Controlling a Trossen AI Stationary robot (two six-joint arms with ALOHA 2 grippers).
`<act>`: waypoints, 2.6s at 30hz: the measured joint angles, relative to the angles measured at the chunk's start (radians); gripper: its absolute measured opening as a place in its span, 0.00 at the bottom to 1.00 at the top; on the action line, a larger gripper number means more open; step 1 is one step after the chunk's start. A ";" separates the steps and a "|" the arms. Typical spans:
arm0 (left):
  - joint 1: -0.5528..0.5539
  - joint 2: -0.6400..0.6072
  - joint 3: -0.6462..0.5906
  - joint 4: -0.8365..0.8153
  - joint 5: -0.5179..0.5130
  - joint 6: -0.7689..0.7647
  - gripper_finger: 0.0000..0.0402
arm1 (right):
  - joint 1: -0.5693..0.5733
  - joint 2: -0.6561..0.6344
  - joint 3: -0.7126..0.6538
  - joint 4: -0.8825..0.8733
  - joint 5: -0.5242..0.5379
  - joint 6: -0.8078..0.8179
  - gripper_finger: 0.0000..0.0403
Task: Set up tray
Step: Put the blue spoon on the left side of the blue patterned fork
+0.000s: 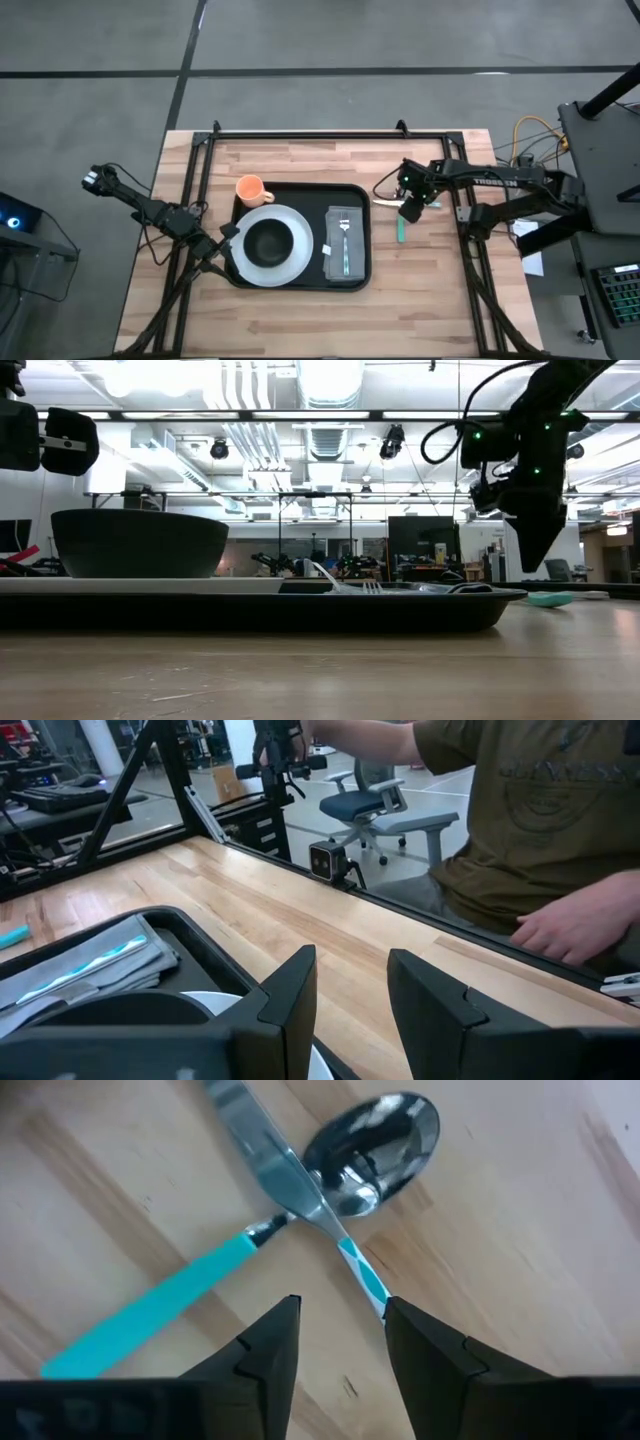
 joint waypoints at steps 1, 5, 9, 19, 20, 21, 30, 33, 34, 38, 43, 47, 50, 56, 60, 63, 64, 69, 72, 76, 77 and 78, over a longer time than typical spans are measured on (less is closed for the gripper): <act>0.000 0.000 0.000 0.000 0.000 0.000 0.27 | -0.001 0.004 -0.003 0.001 0.000 -0.004 0.33; 0.000 0.000 0.001 0.000 0.000 0.000 0.27 | 0.000 0.024 -0.004 0.007 -0.001 -0.008 0.32; 0.000 0.000 0.000 0.000 0.000 0.000 0.27 | 0.000 0.047 -0.004 0.007 -0.001 -0.008 0.32; 0.000 0.000 0.000 0.000 0.000 0.000 0.27 | 0.000 0.066 -0.004 0.026 -0.004 -0.009 0.32; 0.000 0.000 0.000 0.000 0.000 0.000 0.27 | 0.000 0.066 -0.004 0.033 -0.009 -0.009 0.31; 0.000 0.000 0.000 0.000 0.000 0.000 0.27 | 0.000 0.066 -0.002 0.037 -0.019 -0.011 0.31; 0.000 0.000 0.000 0.000 0.000 0.000 0.27 | 0.002 0.066 0.008 0.041 -0.082 0.113 0.30; 0.000 0.000 0.000 0.000 0.000 0.000 0.27 | 0.011 0.066 0.008 0.040 -0.090 0.264 0.31; 0.000 0.000 0.000 0.000 0.000 0.000 0.27 | 0.018 0.066 0.008 0.040 -0.090 0.302 0.31; 0.000 0.001 0.000 0.000 0.000 0.000 0.27 | 0.061 0.066 0.008 0.047 -0.090 0.424 0.31; 0.000 0.005 0.000 0.000 0.000 0.000 0.27 | 0.124 0.066 0.008 0.070 -0.087 0.531 0.30; 0.000 0.005 0.000 0.000 0.000 0.000 0.27 | 0.166 0.066 0.008 0.074 -0.082 0.617 0.30; 0.000 0.005 0.000 0.000 0.000 0.000 0.27 | 0.192 0.066 0.008 0.083 -0.068 0.654 0.30; 0.000 0.005 0.000 0.000 0.000 0.000 0.27 | 0.229 0.066 0.008 0.116 -0.048 0.749 0.31; 0.000 0.005 0.000 0.000 0.000 0.000 0.27 | 0.251 0.066 0.005 0.115 -0.030 0.793 0.31; 0.000 0.005 0.000 0.000 0.000 0.000 0.27 | 0.258 0.066 -0.002 0.115 -0.022 0.817 0.30; 0.000 0.005 0.000 0.000 0.000 0.000 0.27 | 0.258 0.066 -0.004 0.115 -0.022 0.823 0.31; 0.000 0.005 0.000 0.000 0.000 0.000 0.27 | 0.257 0.066 -0.027 0.153 -0.021 0.841 0.31; 0.000 0.005 0.000 0.000 0.000 0.000 0.27 | 0.257 0.101 -0.035 0.190 -0.020 0.838 0.31; 0.000 0.005 0.000 0.000 0.000 0.000 0.27 | 0.257 0.216 -0.025 0.191 -0.021 0.836 0.31; 0.000 0.005 0.000 0.000 0.000 0.000 0.27 | 0.257 0.251 -0.018 0.191 -0.020 0.832 0.30; 0.000 0.005 0.000 0.000 0.000 0.000 0.27 | 0.255 0.280 -0.011 0.191 -0.019 0.823 0.30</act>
